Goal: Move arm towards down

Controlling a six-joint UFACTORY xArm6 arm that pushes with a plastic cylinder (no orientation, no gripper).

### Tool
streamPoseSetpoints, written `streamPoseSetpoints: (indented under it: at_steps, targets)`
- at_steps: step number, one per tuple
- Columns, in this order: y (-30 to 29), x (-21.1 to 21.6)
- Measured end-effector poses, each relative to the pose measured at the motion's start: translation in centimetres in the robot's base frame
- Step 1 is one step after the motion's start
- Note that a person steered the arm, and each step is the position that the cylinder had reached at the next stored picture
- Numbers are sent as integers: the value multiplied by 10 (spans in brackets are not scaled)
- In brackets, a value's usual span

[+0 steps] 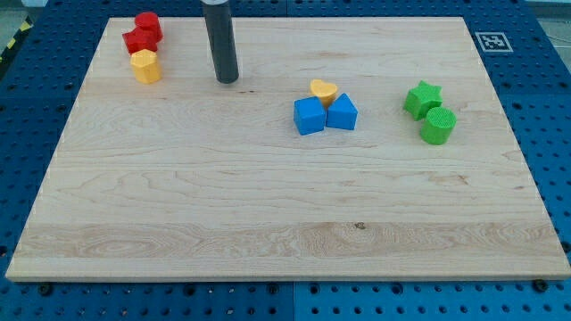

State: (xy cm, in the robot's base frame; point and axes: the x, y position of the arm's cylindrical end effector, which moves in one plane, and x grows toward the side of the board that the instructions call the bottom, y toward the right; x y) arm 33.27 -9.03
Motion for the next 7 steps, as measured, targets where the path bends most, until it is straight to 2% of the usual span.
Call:
streamPoseSetpoints:
  at_steps: [4, 7]
  targets:
    - [-20, 2]
    - [-32, 39]
